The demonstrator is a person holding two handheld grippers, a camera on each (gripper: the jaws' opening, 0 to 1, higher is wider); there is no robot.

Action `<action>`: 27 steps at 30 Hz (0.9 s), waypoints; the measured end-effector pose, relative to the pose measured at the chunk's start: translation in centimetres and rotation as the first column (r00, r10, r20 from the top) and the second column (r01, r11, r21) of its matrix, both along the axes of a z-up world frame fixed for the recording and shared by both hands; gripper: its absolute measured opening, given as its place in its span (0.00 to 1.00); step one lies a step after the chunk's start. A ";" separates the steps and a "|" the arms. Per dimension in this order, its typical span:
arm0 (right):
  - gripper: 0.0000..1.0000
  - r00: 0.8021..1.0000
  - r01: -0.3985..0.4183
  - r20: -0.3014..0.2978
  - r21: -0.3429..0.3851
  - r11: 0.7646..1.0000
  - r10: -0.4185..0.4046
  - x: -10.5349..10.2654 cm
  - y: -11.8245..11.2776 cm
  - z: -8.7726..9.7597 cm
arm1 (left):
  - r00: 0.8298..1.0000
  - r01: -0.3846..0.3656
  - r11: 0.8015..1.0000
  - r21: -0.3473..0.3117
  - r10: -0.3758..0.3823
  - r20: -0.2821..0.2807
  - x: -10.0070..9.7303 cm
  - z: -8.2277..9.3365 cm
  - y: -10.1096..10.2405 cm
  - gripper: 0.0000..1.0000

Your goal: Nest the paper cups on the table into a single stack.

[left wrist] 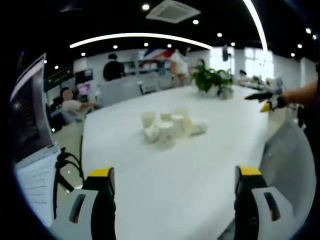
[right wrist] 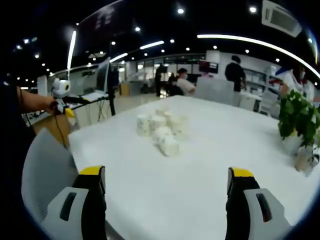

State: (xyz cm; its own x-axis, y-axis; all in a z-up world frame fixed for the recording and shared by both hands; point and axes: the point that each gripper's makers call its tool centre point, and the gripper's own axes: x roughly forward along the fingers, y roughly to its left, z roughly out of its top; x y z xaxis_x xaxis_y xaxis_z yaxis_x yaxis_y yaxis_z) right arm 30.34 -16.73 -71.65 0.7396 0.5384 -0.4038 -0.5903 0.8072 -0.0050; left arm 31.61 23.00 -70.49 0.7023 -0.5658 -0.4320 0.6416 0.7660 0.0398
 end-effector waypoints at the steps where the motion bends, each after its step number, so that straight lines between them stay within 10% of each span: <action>1: 1.00 1.000 -0.003 0.002 -0.008 1.000 0.003 0.0 -0.1 0.0 | 1.000 -0.002 1.000 -0.004 0.002 -0.001 0.0 0.0 -0.1 0.99; 12: 1.00 0.999 -0.035 0.011 0.021 0.999 0.035 0.3 -2.2 1.7 | 0.999 -0.036 0.999 0.004 0.036 0.001 -1.6 1.9 -2.1 0.99; 27: 1.00 1.000 -0.007 0.014 -0.007 1.000 0.007 -0.5 -1.9 1.8 | 1.000 -0.008 1.000 -0.023 0.008 0.000 -1.3 0.2 -1.8 0.99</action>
State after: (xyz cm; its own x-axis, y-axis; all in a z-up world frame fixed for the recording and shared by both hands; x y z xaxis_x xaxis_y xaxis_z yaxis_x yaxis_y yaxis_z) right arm 29.84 -18.65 -69.84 0.7414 0.5407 -0.3973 -0.5958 0.8029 -0.0192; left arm 30.28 21.25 -70.31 0.7065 -0.5703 -0.4191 0.6359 0.7715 0.0222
